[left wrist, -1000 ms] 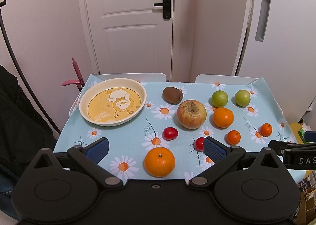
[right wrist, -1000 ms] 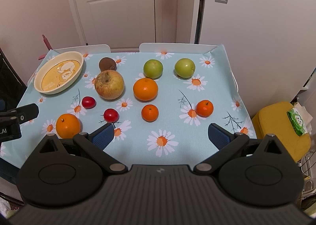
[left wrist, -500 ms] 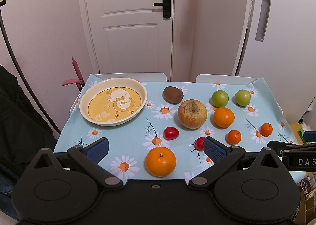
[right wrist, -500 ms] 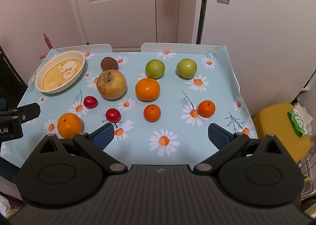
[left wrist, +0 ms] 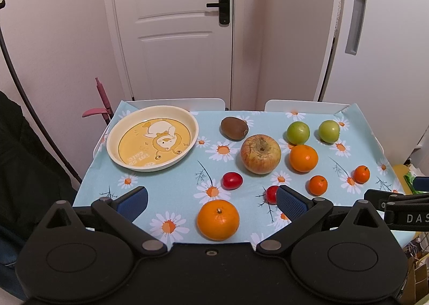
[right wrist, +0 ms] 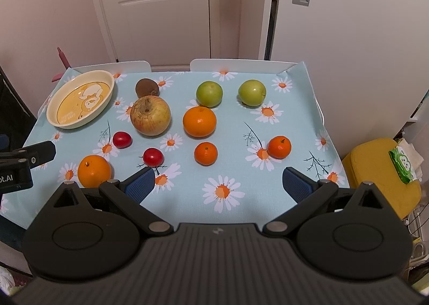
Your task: Organize fruits
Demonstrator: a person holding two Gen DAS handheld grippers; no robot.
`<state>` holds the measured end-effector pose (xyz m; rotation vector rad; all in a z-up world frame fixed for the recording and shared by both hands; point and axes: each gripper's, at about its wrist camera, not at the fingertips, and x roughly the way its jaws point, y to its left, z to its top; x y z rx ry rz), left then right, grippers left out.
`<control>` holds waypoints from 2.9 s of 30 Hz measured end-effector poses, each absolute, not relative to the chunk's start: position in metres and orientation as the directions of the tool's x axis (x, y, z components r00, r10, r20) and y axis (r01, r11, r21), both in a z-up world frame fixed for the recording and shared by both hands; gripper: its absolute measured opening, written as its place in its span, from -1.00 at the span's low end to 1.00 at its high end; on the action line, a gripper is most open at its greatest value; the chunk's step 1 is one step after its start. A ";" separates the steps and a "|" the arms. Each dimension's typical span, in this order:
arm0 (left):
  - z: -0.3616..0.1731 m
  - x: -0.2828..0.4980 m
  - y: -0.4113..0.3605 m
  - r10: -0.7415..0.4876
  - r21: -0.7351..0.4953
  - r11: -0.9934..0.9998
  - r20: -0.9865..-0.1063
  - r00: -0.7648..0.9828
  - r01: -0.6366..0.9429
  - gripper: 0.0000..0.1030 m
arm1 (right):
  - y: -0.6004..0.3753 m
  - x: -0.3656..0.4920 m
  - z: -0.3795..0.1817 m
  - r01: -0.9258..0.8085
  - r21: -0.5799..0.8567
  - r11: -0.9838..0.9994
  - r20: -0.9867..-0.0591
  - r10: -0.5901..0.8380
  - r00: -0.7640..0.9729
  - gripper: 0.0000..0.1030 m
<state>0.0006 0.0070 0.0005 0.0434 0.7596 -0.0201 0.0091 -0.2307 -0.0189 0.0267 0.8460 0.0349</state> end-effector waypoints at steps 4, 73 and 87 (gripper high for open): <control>0.000 0.001 0.007 -0.003 0.032 0.999 -0.688 0.725 0.034 1.00 | -0.231 0.009 -0.019 -0.019 0.038 0.999 -0.747 0.041 0.663 1.00; -0.138 0.049 -0.029 0.202 0.154 0.979 -0.713 0.671 -0.131 0.29 | -0.236 0.110 -0.148 -0.393 0.031 0.919 -0.738 0.286 0.611 0.44; -0.137 0.050 -0.032 0.204 0.178 0.978 -0.718 0.666 -0.108 0.28 | -0.231 0.114 -0.150 -0.386 0.012 0.923 -0.738 0.268 0.620 0.00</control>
